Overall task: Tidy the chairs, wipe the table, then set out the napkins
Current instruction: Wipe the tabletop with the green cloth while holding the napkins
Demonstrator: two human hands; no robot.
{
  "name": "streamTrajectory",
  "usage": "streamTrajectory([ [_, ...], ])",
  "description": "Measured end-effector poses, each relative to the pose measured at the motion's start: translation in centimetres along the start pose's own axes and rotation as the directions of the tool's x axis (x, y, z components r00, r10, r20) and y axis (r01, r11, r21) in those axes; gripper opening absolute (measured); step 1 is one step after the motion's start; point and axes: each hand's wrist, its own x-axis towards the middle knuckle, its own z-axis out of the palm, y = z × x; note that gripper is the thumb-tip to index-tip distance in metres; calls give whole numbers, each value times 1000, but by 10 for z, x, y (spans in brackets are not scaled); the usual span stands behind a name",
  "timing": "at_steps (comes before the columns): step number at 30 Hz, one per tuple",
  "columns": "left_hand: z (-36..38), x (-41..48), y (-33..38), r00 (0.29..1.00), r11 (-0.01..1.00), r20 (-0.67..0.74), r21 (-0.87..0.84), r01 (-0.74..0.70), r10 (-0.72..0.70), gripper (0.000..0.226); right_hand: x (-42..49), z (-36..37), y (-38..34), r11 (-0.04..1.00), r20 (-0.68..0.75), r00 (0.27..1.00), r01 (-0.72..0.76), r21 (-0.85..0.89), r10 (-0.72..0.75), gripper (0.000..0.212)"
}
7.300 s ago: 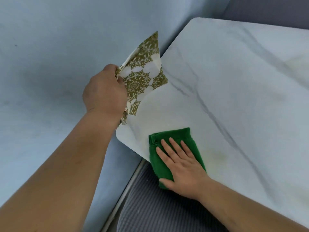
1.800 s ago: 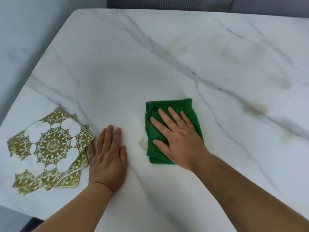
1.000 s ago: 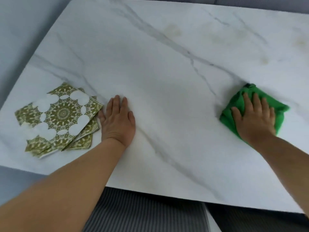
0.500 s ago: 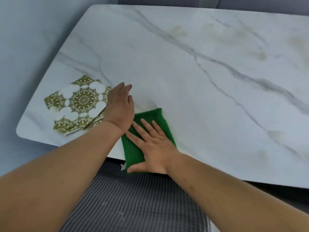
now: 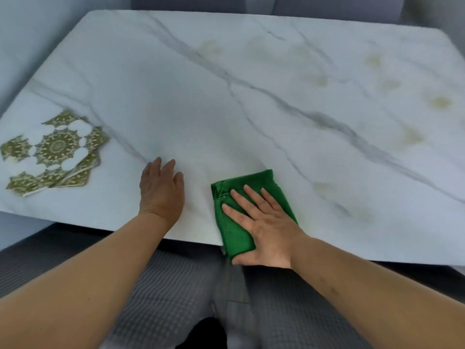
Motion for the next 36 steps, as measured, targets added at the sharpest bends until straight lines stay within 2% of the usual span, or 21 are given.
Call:
streamTrajectory([
  [7,58,-20,87,999,992,-38,124,11,-7,53,-99,7,93,995,30,996,-89,49,88,107],
  [12,85,-27,102,997,962,34,269,51,-63,64,-152,5,180,963,-47,963,-264,50,266,88],
  [14,91,-28,101,998,952,5,300,55,-59,65,-143,-1,217,923,-107,917,-385,22,385,87],
  [16,95,-26,101,998,946,-21,318,61,-57,64,-109,-10,244,855,-208,832,-516,50,514,89],
  [18,95,-27,102,998,946,-31,318,64,-57,63,-60,-24,250,780,-267,737,-614,118,620,90],
  [19,96,-27,101,998,946,-33,318,67,-60,62,-32,-29,244,765,-272,718,-627,144,640,88],
  [21,97,-26,100,998,947,-39,314,67,-57,61,20,-34,215,807,-276,759,-569,160,590,81],
  [23,97,-28,100,997,951,-33,301,71,-64,60,41,-30,169,900,-293,851,-418,124,436,77],
  [25,95,-27,100,997,956,-20,286,72,-69,60,23,-20,139,975,-252,943,-207,75,220,70],
  [27,95,-29,102,998,954,-14,292,68,-67,61,-9,-14,147,996,-198,978,-54,67,66,64],
  [28,95,-28,102,998,955,-17,289,68,-66,64,-16,-16,163,998,-207,977,-43,50,53,64],
  [29,95,-29,103,998,957,-17,281,68,-66,68,-16,-21,182,996,-221,971,-88,27,92,66],
  [31,95,-29,104,997,960,1,272,69,-72,72,8,-38,225,960,-269,925,-280,-4,269,75],
  [34,96,-28,102,997,965,-2,253,70,-71,69,83,-71,265,818,-273,778,-569,76,566,72],
  [36,99,-27,98,998,964,-23,258,60,-56,66,138,-88,260,778,-261,736,-614,132,625,70],
])
